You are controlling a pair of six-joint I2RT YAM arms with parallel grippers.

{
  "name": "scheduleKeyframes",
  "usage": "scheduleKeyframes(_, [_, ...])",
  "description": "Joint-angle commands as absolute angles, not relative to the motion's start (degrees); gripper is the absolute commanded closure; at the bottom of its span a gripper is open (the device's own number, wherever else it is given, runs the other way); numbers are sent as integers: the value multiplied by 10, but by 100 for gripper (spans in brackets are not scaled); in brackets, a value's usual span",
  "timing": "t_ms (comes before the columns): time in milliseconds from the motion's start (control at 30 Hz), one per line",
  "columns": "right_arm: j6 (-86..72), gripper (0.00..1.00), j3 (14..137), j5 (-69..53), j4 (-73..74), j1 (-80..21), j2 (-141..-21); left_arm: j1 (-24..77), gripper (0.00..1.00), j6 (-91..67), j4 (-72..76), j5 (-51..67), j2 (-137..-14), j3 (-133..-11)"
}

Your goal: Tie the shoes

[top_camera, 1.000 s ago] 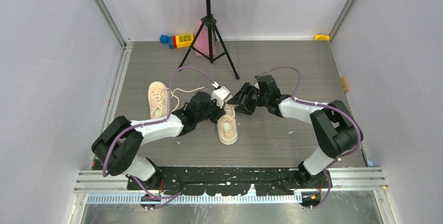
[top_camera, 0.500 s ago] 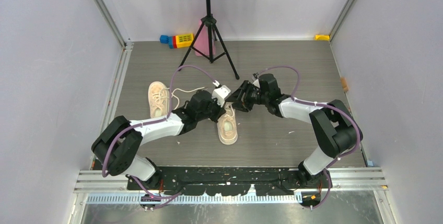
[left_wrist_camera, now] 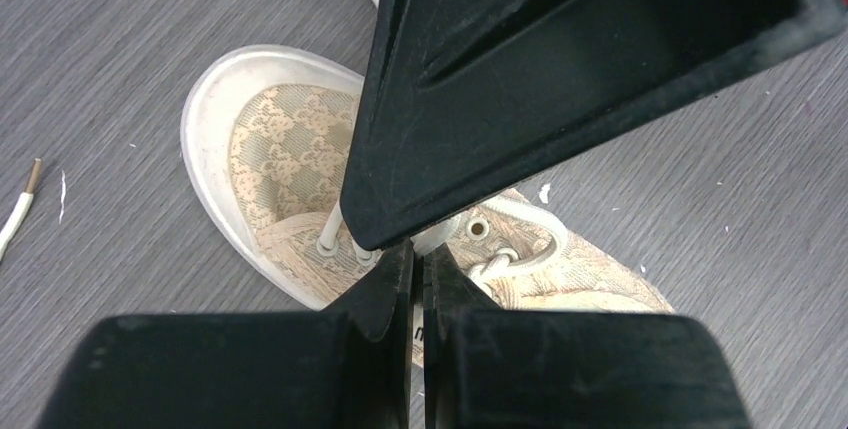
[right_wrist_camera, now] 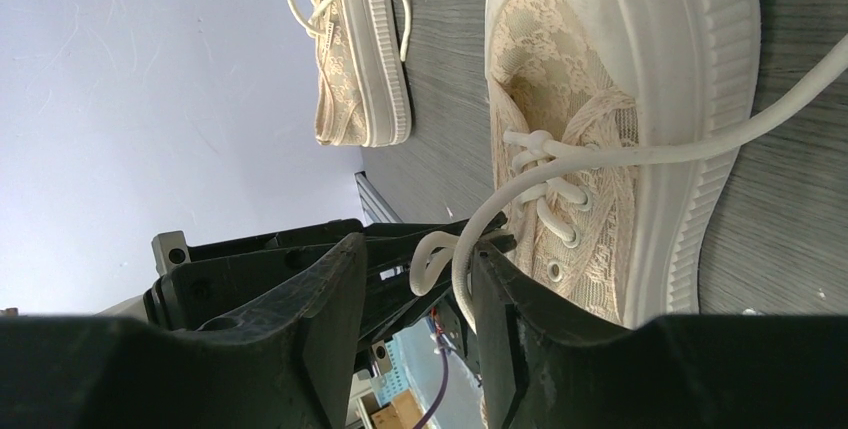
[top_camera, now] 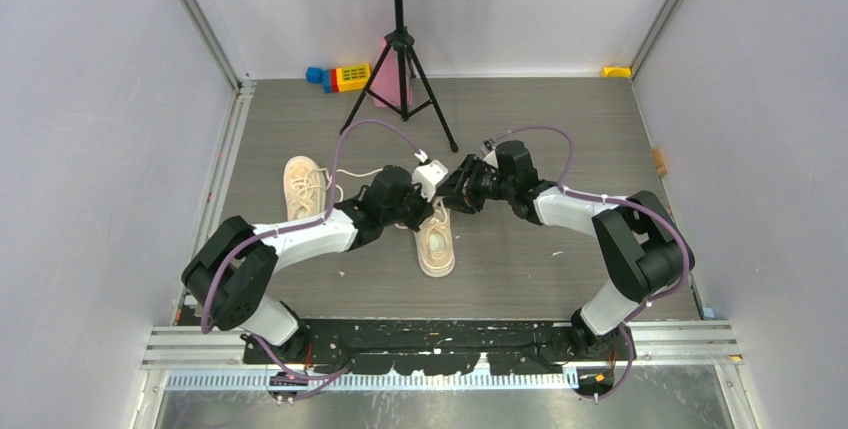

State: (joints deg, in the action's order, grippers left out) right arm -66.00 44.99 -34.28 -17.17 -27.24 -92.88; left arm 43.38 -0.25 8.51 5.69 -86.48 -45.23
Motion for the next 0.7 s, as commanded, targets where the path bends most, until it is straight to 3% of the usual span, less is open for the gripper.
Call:
scheduleKeyframes(0, [-642, 53, 457, -358, -173, -271, -907, 429, 100, 20, 77, 48, -873, -477])
scheduleKeyframes(467, [-631, 65, 466, -359, -156, -271, -921, 437, 100, 29, 69, 57, -881, -496])
scheduleKeyframes(667, [-631, 76, 467, -358, -153, -271, -917, 442, 100, 32, 62, 48, -884, -502])
